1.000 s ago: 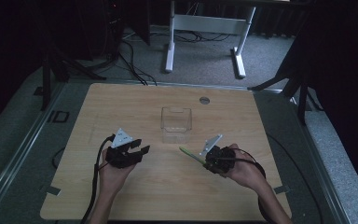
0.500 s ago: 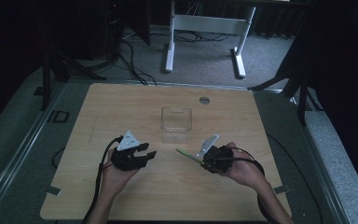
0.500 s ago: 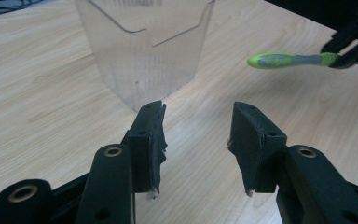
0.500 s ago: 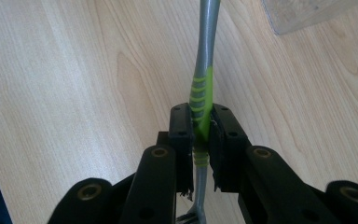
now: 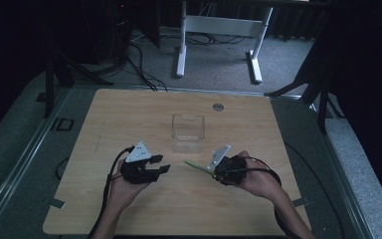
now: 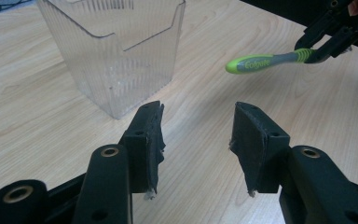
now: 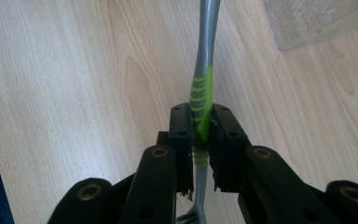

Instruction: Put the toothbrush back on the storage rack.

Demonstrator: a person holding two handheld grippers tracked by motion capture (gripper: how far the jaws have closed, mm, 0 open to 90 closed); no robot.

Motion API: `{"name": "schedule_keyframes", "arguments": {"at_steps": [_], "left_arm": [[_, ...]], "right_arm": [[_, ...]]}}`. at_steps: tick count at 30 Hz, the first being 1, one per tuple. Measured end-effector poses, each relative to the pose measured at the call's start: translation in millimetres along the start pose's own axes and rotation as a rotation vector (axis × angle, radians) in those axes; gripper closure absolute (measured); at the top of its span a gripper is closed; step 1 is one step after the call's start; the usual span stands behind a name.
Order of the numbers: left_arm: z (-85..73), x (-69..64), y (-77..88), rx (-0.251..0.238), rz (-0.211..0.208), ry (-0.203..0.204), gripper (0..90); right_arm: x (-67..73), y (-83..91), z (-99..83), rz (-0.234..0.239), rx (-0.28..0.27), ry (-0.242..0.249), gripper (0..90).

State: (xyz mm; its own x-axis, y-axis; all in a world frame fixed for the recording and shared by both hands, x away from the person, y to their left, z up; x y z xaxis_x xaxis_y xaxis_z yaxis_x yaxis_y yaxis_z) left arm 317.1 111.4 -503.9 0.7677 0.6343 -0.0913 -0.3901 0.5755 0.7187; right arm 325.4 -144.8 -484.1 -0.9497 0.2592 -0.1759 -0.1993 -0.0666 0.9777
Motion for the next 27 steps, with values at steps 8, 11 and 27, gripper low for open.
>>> {"name": "schedule_keyframes", "arguments": {"at_steps": [8,11,27], "left_arm": [[1.3,-3.5,-1.4,0.002,-0.029,-0.029,52.9],[1.9,-4.9,-2.6,0.003,-0.04,-0.039,53.0],[4.4,-9.5,-8.7,-0.023,-0.158,-0.098,53.7]], "right_arm": [[0.7,2.3,1.6,-0.003,-0.008,0.025,80.2],[0.6,2.7,2.4,-0.002,-0.014,0.034,80.2],[3.9,4.1,3.7,-0.002,-0.033,0.073,80.2]]}}
Point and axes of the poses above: each handheld gripper's, and its own axes: y roughly backward along the jaws, z roughly out of its top, x roughly to its left, the point moved 4 cm from there along -y, roughly forward along the jaws, and after that the axes turned 14 degrees about x, right-handed, at the moved point
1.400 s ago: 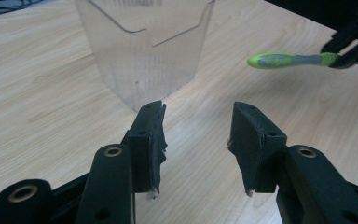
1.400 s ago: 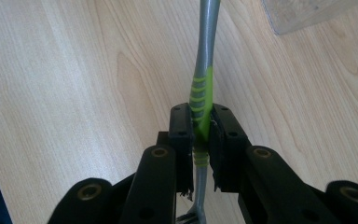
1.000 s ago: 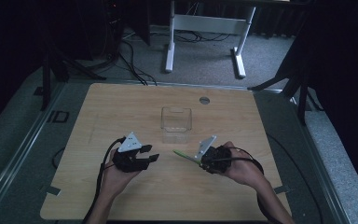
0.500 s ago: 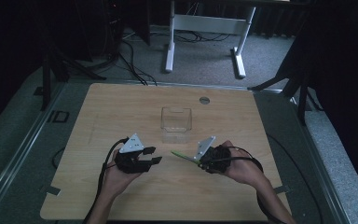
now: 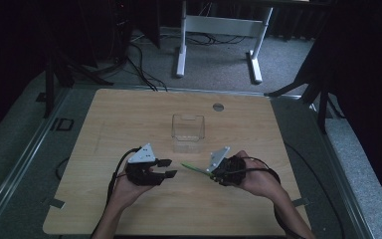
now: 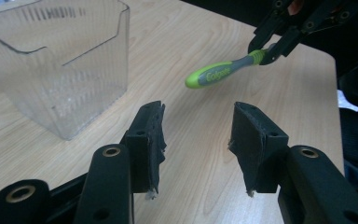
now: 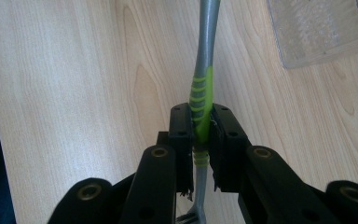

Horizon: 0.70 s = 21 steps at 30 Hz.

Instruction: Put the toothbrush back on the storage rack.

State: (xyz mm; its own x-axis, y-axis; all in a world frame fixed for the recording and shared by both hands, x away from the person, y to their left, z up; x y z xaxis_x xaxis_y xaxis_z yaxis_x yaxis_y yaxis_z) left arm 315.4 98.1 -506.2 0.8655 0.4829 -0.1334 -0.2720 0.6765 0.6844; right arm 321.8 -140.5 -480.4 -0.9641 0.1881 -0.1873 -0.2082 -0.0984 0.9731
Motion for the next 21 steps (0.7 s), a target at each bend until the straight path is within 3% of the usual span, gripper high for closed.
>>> {"name": "schedule_keyframes", "arguments": {"at_steps": [21], "left_arm": [[3.2,-0.4,-5.8,-0.023,-0.157,-0.052,55.9]], "right_arm": [[4.0,2.4,0.6,-0.007,-0.016,0.038,80.2]]}}
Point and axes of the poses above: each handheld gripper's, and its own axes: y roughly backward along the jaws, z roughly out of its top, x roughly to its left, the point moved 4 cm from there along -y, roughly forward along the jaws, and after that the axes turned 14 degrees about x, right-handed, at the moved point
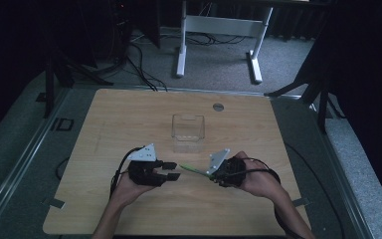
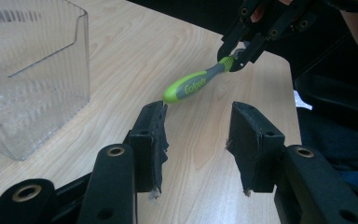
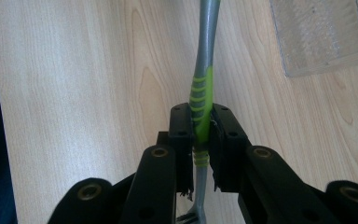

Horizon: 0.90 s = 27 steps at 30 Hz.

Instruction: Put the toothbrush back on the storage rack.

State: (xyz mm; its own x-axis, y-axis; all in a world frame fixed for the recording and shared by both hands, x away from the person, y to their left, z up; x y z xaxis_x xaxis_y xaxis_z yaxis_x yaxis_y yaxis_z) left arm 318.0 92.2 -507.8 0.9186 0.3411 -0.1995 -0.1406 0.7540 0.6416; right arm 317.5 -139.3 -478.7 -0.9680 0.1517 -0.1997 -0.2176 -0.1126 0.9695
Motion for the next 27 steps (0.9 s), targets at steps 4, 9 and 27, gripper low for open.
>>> {"name": "schedule_keyframes", "arguments": {"at_steps": [4,9,27], "left_arm": [[1.8,1.5,-1.7,0.0,-0.012,-0.001,55.7],[2.9,5.3,-2.6,-0.009,-0.035,0.005,55.5],[10.9,9.1,-13.0,0.031,-0.149,-0.032,59.0]], "right_arm": [[0.9,0.3,0.6,-0.001,-0.002,0.013,80.2],[1.7,0.7,0.9,0.001,-0.004,0.018,80.2],[6.3,3.6,4.5,0.0,-0.025,0.06,80.2]]}}
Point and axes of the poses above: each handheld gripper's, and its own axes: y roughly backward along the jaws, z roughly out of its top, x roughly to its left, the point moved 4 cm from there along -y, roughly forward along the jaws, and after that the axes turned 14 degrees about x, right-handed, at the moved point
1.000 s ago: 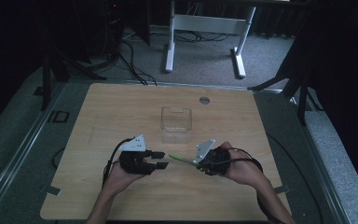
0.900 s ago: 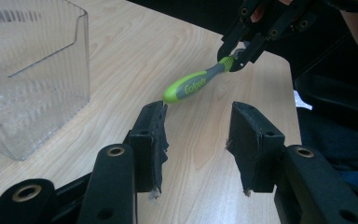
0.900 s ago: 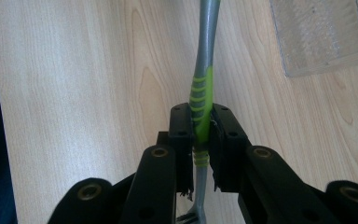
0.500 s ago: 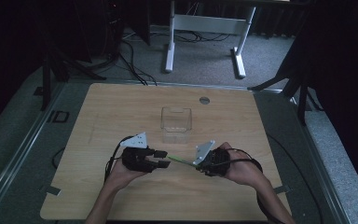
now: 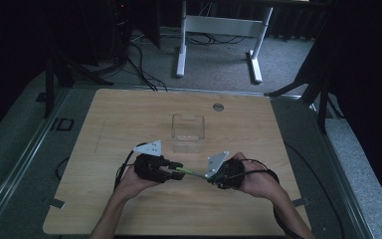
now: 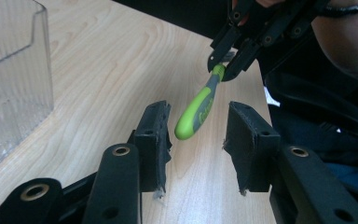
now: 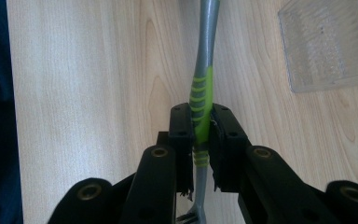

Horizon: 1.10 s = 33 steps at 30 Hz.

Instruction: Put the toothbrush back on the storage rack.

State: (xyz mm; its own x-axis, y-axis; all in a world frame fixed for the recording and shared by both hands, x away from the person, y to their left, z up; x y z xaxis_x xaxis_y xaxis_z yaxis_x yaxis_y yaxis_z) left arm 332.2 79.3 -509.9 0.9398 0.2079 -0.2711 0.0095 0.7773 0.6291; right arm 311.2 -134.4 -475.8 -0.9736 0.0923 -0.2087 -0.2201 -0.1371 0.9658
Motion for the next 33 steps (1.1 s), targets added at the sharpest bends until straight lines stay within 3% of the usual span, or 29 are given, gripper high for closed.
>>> {"name": "schedule_keyframes", "arguments": {"at_steps": [16,20,33], "left_arm": [[3.4,-7.8,-13.2,0.121,-0.022,-0.055,68.2],[2.8,-8.6,-12.9,0.13,-0.025,-0.06,73.3],[-1.6,-13.9,-17.4,0.162,-0.105,-0.099,79.2]], "right_arm": [[6.2,-3.9,-0.9,0.031,0.027,0.052,80.2],[7.0,-3.7,-0.9,0.037,0.026,0.064,80.2],[12.5,-5.8,-2.3,0.056,0.031,0.103,79.5]]}}
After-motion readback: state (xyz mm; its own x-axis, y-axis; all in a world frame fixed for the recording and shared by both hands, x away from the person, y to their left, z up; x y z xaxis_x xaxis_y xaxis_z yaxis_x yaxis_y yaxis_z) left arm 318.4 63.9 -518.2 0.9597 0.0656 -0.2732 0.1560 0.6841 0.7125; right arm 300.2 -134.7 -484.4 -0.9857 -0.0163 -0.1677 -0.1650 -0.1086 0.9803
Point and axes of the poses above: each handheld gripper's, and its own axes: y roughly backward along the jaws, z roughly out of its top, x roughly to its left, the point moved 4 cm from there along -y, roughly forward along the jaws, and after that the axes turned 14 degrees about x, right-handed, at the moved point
